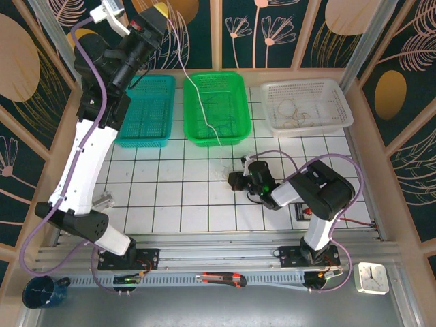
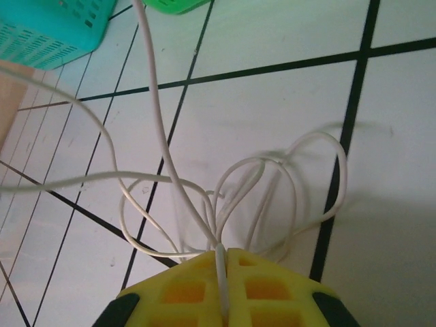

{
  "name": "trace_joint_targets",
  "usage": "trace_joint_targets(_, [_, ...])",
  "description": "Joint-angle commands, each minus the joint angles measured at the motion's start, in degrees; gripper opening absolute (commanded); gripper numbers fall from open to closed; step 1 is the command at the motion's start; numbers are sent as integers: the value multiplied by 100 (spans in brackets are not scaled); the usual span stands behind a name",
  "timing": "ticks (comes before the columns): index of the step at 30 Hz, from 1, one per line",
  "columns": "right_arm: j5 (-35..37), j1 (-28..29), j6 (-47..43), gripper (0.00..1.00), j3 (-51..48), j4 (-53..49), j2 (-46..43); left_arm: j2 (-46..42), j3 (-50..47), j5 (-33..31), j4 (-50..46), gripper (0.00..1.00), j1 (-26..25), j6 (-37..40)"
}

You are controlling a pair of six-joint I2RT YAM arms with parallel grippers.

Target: Untangle the cables

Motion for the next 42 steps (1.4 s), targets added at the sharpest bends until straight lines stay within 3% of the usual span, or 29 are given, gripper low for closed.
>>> trace_joint_targets(1, [381,-130,64,0,-188,-377,-263,90,512,-143,-276,0,83,275])
trace_joint_targets(11, [476,-608,315,0,-674,-572,-539,1135,2999,-499,-1602,0,385,785])
trace_joint_targets(16, [254,-611,245,0,-607,-580,-651,2518,5712,-531,-2893,0,528,826])
trace_joint_targets(18, [170,-611,215,0,-553,-659,-765,2444,5382,-567,-2911,0,638,814])
trace_joint_targets(21, [113,-609,134,1,-473,-911,-1041,2707,5719,-762,-3288,0,694,1068])
trace_joint_targets(29, [79,-571,-256,43,-110,-1919,-1886,3029,5815,-1553,-3824,0,780,1952])
trace_joint_targets(37, [116,-570,-570,62,265,-2793,-2449,3348,5810,-2112,-3984,0,831,2526])
trace_joint_targets(42, [195,-579,-625,67,392,-3118,-2704,3560,5816,-2237,-3946,0,941,2671])
